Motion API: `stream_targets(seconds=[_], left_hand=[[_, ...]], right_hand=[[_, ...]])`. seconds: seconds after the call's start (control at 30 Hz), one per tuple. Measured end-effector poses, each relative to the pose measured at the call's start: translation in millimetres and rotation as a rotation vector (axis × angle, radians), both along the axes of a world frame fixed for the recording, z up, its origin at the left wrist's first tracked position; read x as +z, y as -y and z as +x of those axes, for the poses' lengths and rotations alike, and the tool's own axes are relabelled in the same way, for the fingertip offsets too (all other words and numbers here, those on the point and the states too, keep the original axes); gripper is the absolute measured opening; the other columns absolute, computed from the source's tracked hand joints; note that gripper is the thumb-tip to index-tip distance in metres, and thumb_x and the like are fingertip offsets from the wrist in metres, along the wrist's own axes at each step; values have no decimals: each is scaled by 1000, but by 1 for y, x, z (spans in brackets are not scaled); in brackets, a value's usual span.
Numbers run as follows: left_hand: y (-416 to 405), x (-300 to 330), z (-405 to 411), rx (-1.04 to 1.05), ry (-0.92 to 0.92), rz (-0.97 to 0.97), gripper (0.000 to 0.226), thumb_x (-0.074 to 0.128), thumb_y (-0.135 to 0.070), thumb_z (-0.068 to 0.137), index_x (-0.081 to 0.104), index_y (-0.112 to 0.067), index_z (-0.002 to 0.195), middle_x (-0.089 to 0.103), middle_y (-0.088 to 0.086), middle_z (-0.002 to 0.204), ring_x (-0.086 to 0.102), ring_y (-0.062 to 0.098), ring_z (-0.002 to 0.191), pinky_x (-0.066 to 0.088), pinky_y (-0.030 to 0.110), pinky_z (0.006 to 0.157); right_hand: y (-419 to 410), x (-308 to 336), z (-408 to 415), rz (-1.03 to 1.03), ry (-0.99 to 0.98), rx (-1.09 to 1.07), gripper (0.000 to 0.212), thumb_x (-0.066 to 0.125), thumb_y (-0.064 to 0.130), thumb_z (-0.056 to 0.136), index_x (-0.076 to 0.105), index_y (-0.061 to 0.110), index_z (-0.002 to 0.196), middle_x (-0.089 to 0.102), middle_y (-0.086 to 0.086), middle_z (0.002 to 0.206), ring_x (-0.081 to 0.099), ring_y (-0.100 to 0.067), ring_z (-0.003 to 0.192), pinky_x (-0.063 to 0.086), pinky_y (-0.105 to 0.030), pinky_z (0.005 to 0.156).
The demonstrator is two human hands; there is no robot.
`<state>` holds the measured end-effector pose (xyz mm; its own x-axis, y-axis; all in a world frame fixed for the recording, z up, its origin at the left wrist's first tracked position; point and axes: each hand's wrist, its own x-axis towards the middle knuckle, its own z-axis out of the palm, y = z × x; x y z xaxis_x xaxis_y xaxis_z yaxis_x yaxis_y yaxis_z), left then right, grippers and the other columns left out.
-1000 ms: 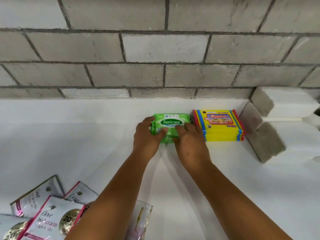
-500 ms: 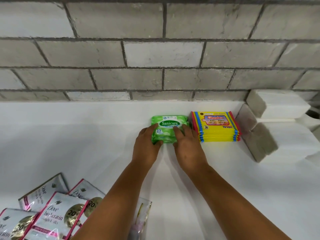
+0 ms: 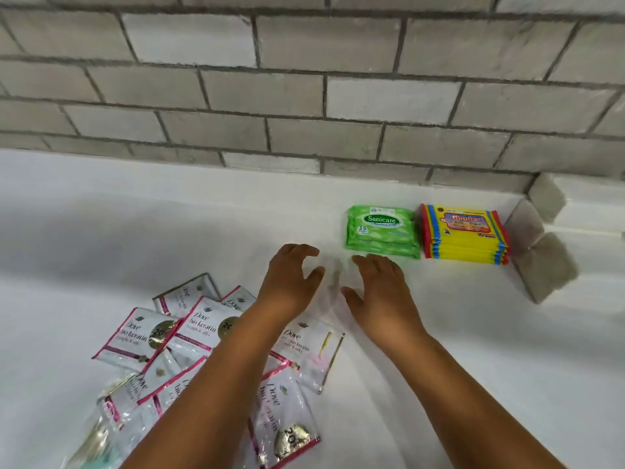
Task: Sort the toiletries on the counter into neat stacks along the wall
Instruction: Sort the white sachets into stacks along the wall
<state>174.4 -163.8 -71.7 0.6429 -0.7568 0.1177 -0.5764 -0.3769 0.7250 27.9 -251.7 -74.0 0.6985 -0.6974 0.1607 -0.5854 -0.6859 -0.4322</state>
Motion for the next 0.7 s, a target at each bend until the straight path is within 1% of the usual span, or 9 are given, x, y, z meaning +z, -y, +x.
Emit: stream_targets(seconds=[0.07, 0.17, 0.23, 0.27, 0.33, 0.4, 0.5, 0.63, 0.7], left_hand=[[-28, 4, 3, 24, 43, -2, 28, 65, -28, 89, 64, -23, 117, 56, -1, 125, 55, 19, 114, 44, 31, 100], [-68, 11, 9, 61, 81, 28, 27, 64, -27, 90, 66, -20, 116, 57, 0, 124, 57, 17, 111, 48, 28, 91], [-94, 15, 15, 87, 73, 59, 27, 63, -27, 91, 65, -19, 117, 56, 1, 124, 59, 17, 108, 50, 27, 84], [-106, 17, 17, 96, 79, 70, 28, 62, -27, 91, 65, -20, 117, 57, 0, 123, 60, 17, 107, 49, 26, 82], [-128, 19, 23, 108, 83, 83, 28, 62, -29, 92, 65, -21, 119, 58, 0, 121, 60, 15, 105, 43, 23, 80], [-150, 20, 28, 127, 65, 101, 28, 61, -30, 92, 64, -22, 119, 58, 0, 123, 58, 12, 102, 41, 23, 79], [-176, 19, 36, 164, 38, 128, 28, 60, -33, 93, 62, -25, 120, 58, -1, 127, 58, 12, 103, 44, 24, 80], [-203, 17, 49, 208, -2, 146, 31, 61, -31, 93, 62, -22, 122, 58, 0, 128, 57, 10, 97, 44, 16, 70], [-213, 15, 55, 224, -12, 163, 31, 62, -32, 92, 62, -23, 122, 57, -1, 130, 57, 11, 100, 45, 15, 72]], right_hand=[[-20, 2, -2, 3, 29, 36, 52, 67, 32, 86, 55, 11, 132, 55, -14, 131, 46, -36, 126, 37, -41, 107], [-47, 8, -1, 42, -11, 89, 52, 63, 36, 89, 52, 17, 136, 52, -5, 137, 42, -26, 129, 34, -32, 106], [-65, 11, 2, 63, -17, 128, 51, 60, 39, 90, 50, 21, 137, 50, -1, 139, 41, -22, 129, 33, -29, 105], [-74, 13, 4, 81, -15, 145, 50, 60, 40, 90, 50, 23, 137, 50, 1, 138, 41, -21, 129, 33, -28, 105], [-92, 16, 8, 128, -17, 176, 47, 58, 42, 91, 51, 27, 135, 51, 3, 137, 41, -18, 127, 33, -28, 103], [-110, 17, 12, 165, -36, 200, 45, 58, 43, 91, 51, 29, 134, 52, 5, 134, 41, -17, 125, 34, -28, 101], [-132, 14, 18, 185, -47, 225, 44, 56, 44, 92, 50, 34, 134, 53, 7, 129, 42, -17, 123, 35, -28, 97], [-153, 8, 29, 156, -86, 208, 45, 54, 46, 92, 50, 33, 135, 55, 6, 130, 43, -18, 122, 38, -32, 100], [-158, 6, 38, 132, -87, 189, 45, 53, 47, 92, 50, 33, 134, 55, 6, 130, 44, -19, 120, 39, -34, 100]])
